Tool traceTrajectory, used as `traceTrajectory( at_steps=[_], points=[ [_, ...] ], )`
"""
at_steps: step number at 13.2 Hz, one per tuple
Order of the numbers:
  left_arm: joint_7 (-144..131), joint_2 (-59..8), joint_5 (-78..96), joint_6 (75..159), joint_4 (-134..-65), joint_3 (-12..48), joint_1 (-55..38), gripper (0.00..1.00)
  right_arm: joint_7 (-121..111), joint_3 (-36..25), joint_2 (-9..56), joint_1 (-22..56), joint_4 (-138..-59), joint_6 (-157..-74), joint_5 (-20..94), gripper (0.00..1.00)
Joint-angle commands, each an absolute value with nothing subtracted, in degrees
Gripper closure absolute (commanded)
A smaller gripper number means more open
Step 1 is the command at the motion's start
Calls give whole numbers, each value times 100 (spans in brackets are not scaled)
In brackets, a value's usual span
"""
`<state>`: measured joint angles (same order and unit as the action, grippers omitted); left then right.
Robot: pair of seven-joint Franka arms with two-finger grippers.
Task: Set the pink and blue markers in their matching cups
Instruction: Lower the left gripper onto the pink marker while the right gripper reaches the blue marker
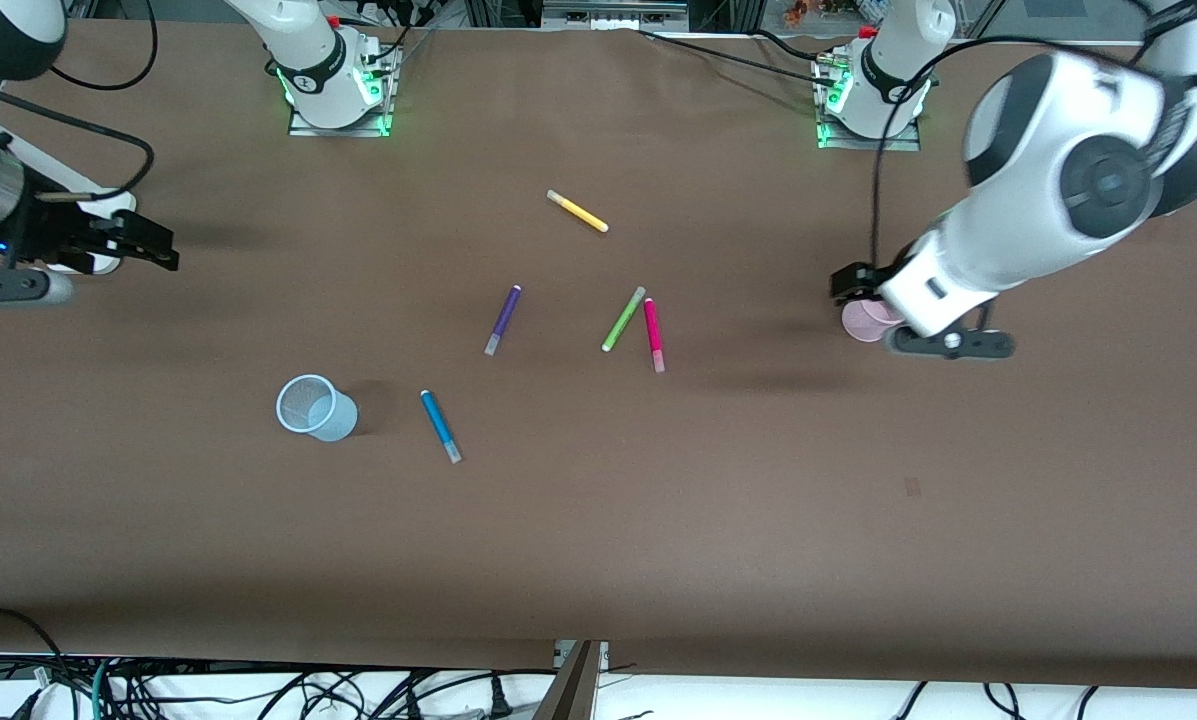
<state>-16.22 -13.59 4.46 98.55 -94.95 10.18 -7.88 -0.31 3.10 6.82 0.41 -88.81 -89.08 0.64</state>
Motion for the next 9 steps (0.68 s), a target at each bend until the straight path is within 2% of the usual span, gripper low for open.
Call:
traceTrajectory(
  at_steps=[1,9],
  points=[
    [-2352,-1879,449,10150,-9369,976,-1325,0,-17,343,1062,316,-8728,-9017,114,0],
    [-3550,-3479,439,12126,-9369,958,-2460,0,-18,334,2214,1063,-8719,-9921,70,0]
  ],
)
